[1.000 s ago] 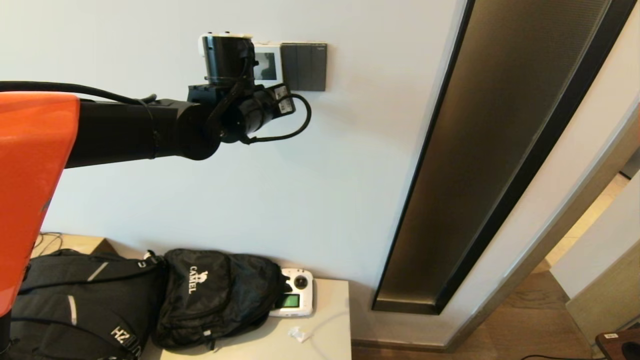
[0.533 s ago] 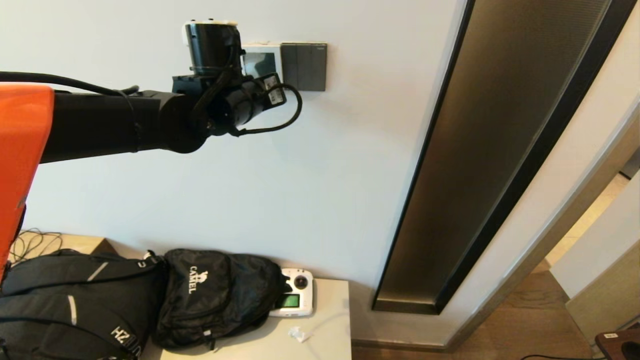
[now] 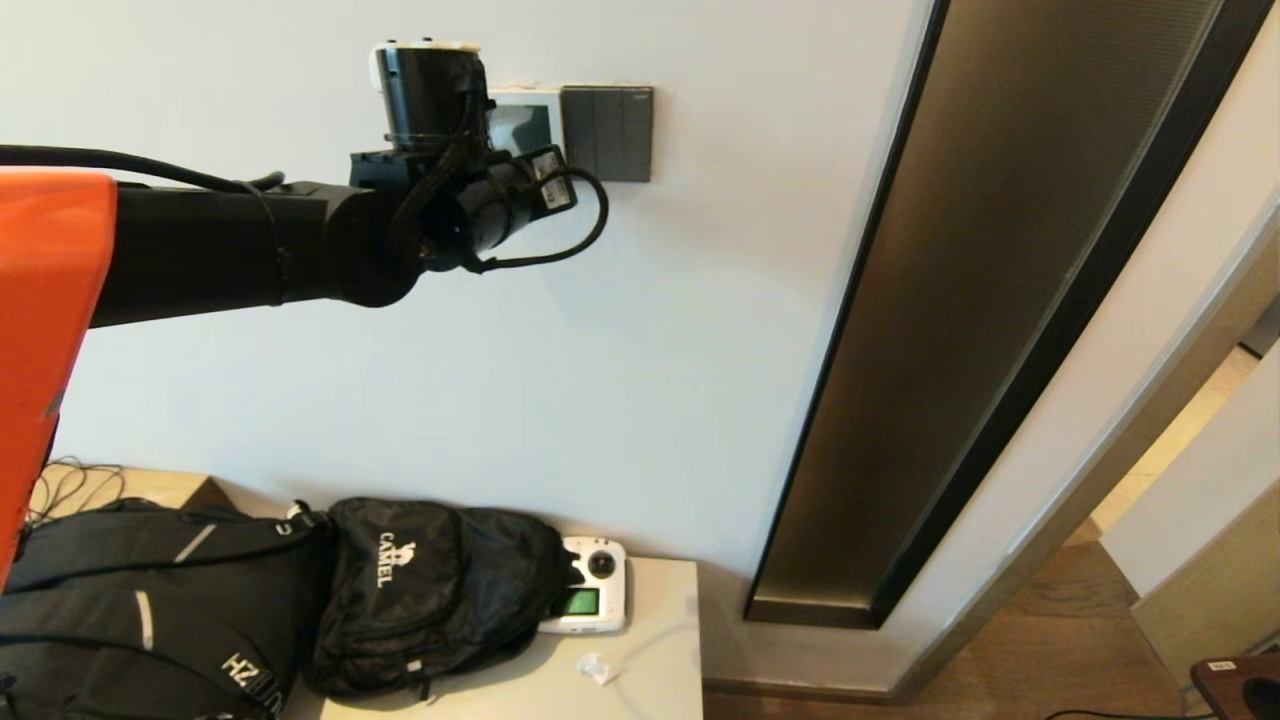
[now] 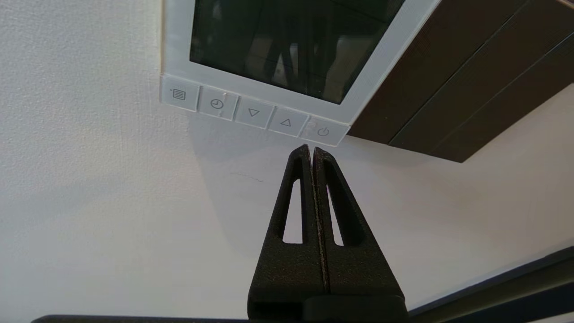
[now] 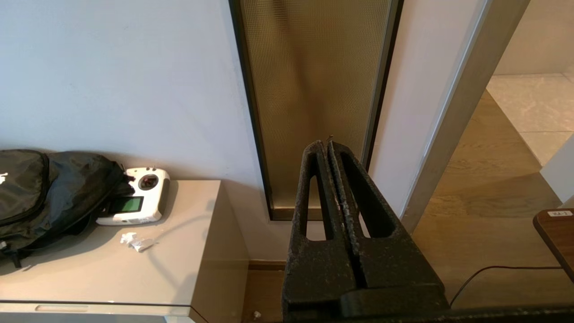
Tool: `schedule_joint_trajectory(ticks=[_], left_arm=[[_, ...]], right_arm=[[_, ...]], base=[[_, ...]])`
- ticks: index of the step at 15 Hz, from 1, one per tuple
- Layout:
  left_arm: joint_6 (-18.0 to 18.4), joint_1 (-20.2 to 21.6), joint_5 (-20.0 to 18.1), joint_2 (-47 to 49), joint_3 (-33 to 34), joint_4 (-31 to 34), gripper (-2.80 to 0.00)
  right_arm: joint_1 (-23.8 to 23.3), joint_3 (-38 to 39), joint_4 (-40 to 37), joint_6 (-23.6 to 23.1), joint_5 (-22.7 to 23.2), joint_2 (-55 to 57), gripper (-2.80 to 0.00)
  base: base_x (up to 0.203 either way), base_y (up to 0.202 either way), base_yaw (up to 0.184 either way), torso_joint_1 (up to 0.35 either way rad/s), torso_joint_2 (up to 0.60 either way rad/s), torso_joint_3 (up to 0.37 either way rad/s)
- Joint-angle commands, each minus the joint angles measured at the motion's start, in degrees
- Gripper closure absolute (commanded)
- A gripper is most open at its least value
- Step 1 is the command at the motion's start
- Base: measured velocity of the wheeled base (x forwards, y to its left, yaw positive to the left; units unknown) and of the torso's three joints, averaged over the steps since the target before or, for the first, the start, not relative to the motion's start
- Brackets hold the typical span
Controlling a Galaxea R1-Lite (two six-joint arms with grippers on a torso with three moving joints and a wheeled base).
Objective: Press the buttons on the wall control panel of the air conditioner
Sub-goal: Turn on the central air conditioner
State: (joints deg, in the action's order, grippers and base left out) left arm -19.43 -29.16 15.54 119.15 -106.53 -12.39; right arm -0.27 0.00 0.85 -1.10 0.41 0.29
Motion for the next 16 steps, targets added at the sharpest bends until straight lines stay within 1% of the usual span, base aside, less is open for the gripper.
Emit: schedule_joint_trajectory(ticks=[1,16], left_arm=[[-0.1,0.1,0.2,0.2,-0.1,-0.1,0.0],[0.0,-0.2,0.3,-0.2,0.4,-0.1,0.0]], right_arm=[[0.0,0.0,0.0,0.0,0.0,0.0,0.0],[0.0,0.0,0.0,0.0,0.0,0.0,0.0]], base=[[0.0,0.0,0.0,0.0,0.0,0.0],[0.0,0.0,0.0,0.0,0.0,0.0]])
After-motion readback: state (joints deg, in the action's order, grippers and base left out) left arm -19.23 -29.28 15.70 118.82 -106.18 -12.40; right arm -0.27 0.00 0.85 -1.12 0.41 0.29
